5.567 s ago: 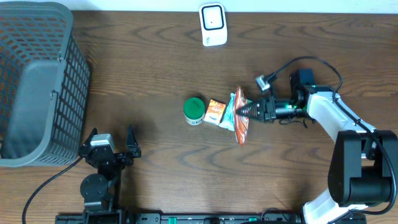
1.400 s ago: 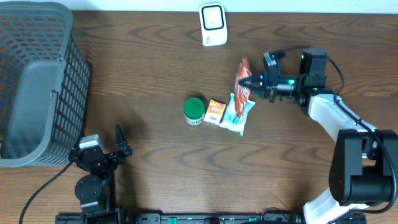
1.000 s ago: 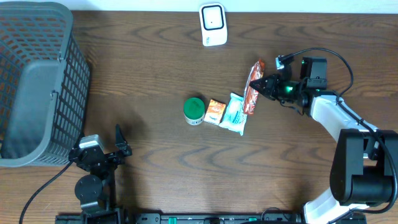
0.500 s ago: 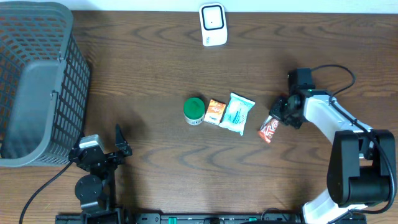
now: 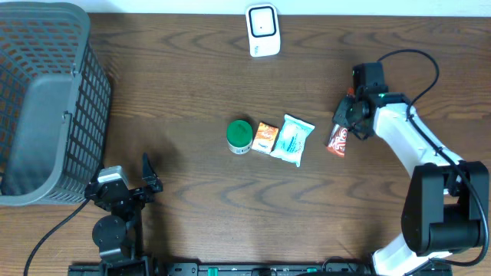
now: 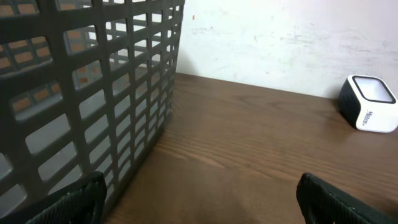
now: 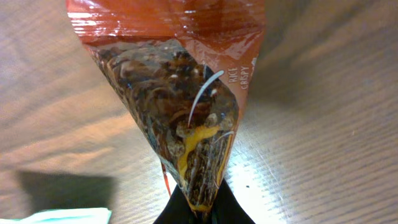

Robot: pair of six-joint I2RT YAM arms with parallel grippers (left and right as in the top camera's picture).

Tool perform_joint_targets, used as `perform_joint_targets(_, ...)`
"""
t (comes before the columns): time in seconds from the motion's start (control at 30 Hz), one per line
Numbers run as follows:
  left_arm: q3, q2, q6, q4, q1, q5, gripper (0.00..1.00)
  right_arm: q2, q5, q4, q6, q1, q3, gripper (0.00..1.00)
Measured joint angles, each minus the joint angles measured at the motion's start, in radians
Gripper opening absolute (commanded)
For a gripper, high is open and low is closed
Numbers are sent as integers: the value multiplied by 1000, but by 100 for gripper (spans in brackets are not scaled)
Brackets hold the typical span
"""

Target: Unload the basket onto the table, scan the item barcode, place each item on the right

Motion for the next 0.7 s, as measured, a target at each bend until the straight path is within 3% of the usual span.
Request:
perform_joint_targets(0.4, 0, 0, 0, 0, 0, 0, 98, 79, 63, 53, -32, 33, -49, 1)
perform_joint_targets(0.7, 0, 0, 0, 0, 0, 0, 98, 34, -11, 62, -174, 60, 203, 1)
